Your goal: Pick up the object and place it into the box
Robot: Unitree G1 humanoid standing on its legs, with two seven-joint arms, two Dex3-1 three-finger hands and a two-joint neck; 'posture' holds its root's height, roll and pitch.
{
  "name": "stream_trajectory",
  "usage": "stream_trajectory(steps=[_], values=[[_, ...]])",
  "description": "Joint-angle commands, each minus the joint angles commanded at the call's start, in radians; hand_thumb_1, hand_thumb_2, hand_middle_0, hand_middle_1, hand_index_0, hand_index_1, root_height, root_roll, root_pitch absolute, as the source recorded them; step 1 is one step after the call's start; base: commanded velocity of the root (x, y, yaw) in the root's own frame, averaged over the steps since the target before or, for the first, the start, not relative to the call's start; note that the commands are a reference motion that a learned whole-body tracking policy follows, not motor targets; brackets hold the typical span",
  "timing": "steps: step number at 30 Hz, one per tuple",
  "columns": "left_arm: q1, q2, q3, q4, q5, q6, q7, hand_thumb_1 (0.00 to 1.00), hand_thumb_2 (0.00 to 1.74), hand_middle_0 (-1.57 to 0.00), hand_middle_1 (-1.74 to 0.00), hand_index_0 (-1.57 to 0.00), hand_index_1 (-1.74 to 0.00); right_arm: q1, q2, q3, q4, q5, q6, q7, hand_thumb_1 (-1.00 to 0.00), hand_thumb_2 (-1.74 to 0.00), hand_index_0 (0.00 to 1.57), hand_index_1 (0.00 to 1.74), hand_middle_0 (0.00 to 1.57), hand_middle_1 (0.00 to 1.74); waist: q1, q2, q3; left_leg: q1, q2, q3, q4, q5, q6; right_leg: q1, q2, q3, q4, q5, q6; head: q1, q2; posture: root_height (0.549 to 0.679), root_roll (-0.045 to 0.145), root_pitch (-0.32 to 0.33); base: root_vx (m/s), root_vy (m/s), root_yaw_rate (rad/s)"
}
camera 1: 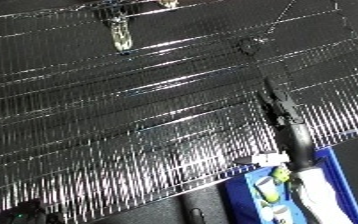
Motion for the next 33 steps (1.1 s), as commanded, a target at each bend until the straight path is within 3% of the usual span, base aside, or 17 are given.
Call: stream_trajectory(steps=[7,15,29,33], values=[[0.03,0.005,0.019,-0.012,0.01,0.019,-0.026,1.0,1.74,-1.57,-1.74,-1.57,-1.74,0.025,0.019,0.005,0.007,0.009,-0.003,-0.001,0.0,0.0,0.0,0.0,0.0,0.0,0.019,-0.01,-0.008,0.005,0.0,-0.007,0.007,-0.003,0.0002,0.019,-0.0026,-0.013,0.002,-0.006,0.0007,-0.022,-0.004,0.673,0.031,-0.05,0.061,-0.029,0.044],[0.048,0.01,0.026,-0.024,0.015,0.034,-0.039,1.0,1.74,-1.57,-1.74,-1.57,-1.74,0.049,0.04,0.016,0.007,0.006,-0.008,-0.027,0.0,0.0,0.0,0.0,0.0,0.0,0.023,-0.018,-0.008,0.004,0.001,-0.005,0.023,-0.009,0.0009,0.025,-0.004,-0.016,0.01,-0.011,0.0015,-0.038,0.011,0.673,0.03,-0.056,0.019,-0.021,-0.009],[0.076,0.019,0.043,-0.045,0.015,0.04,-0.051,1.0,1.74,-1.57,-1.74,-1.57,-1.74,0.084,0.045,0.011,-0.003,-0.055,-0.029,-0.095,0.0,0.0,0.0,0.0,0.0,0.0,0.005,-0.018,0.002,-0.004,0.007,0.009,0.045,-0.015,-0.0002,0.017,-0.0031,-0.004,0.017,-0.01,0.0049,-0.041,0.033,0.672,0.029,-0.059,-0.008,-0.013,-0.054],[0.079,0.017,0.045,-0.051,0.013,0.037,-0.048,1.0,1.74,-1.57,-1.74,-1.57,-1.74,0.096,0.047,0.014,-0.004,-0.056,-0.025,-0.085,0.0,0.0,0.0,0.0,0.0,0.0,-0.003,-0.016,0.004,-0.008,0.009,0.012,0.05,-0.017,-0.0019,0.014,-0.0019,0.0,0.017,-0.011,0.0052,-0.05,0.036,0.672,0.031,-0.057,-0.012,-0.001,-0.077]])
